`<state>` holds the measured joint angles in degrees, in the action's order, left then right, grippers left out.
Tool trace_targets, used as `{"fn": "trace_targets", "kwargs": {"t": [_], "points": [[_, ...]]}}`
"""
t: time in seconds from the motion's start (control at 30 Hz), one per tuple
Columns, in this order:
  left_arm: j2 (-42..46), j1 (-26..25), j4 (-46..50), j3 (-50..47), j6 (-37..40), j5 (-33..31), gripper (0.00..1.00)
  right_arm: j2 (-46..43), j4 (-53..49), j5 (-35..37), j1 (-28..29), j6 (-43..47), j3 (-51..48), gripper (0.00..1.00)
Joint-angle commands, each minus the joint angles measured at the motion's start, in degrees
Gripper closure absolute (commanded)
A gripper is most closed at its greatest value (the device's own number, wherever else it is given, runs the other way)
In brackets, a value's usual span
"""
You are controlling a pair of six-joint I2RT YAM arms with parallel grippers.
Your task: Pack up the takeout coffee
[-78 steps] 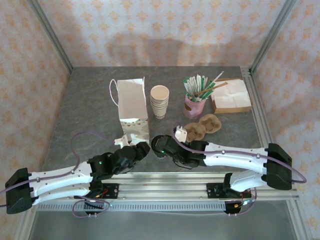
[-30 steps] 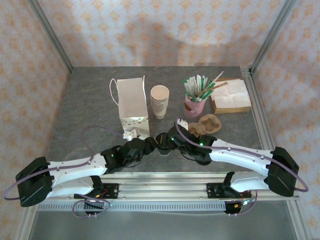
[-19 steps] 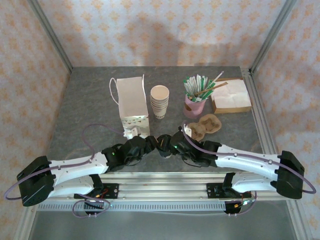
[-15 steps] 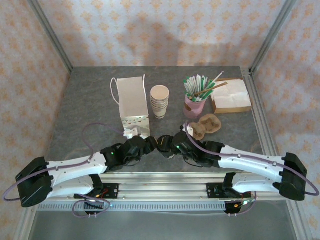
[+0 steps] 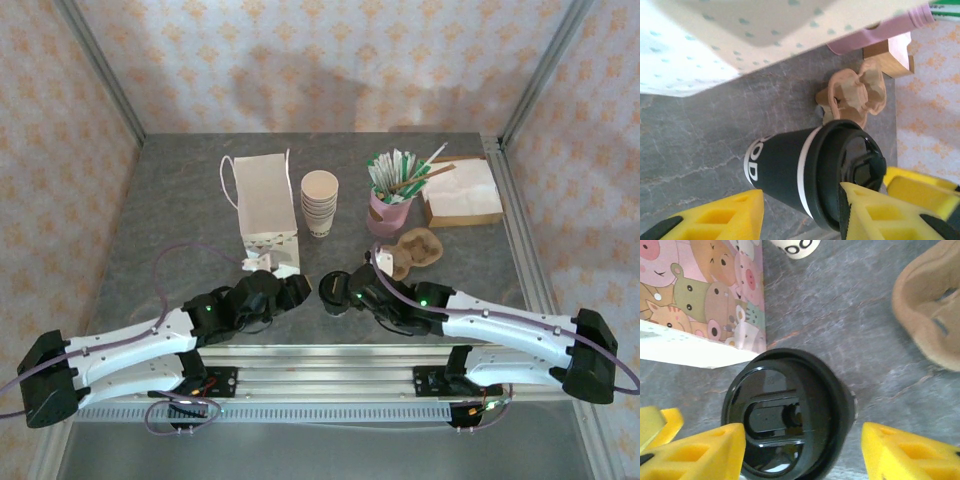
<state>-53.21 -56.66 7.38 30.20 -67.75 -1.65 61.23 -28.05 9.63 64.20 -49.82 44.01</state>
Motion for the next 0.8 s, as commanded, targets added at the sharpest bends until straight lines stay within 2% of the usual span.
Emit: {"fn": "trace_targets", "kwargs": {"t": [0.0,0.17,0.37,0.77], "points": [[0.9,-4.1,2.4,1.8,-2.4,-0.9,0.57,0.0,-6.7,5.8,0.3,1.0,3.5,0.43],[1.0,-11.1,-2.4,-1.1,-9.0,-5.0,0.61,1.8,-4.7,5.6,0.2,2.9,4.0,0.43],[0.9,-14.9,-6.9,-4.6,-14.3,-8.3,0.63,5.6,-2.4,4.4,-0.1,4.4,4.9,0.46],[-3.9,-15.4,-14.7,-5.6,-17.4,-9.4,0.61,8.2,-0.3,3.2,-1.1,4.2,3.9,0.5]]}}
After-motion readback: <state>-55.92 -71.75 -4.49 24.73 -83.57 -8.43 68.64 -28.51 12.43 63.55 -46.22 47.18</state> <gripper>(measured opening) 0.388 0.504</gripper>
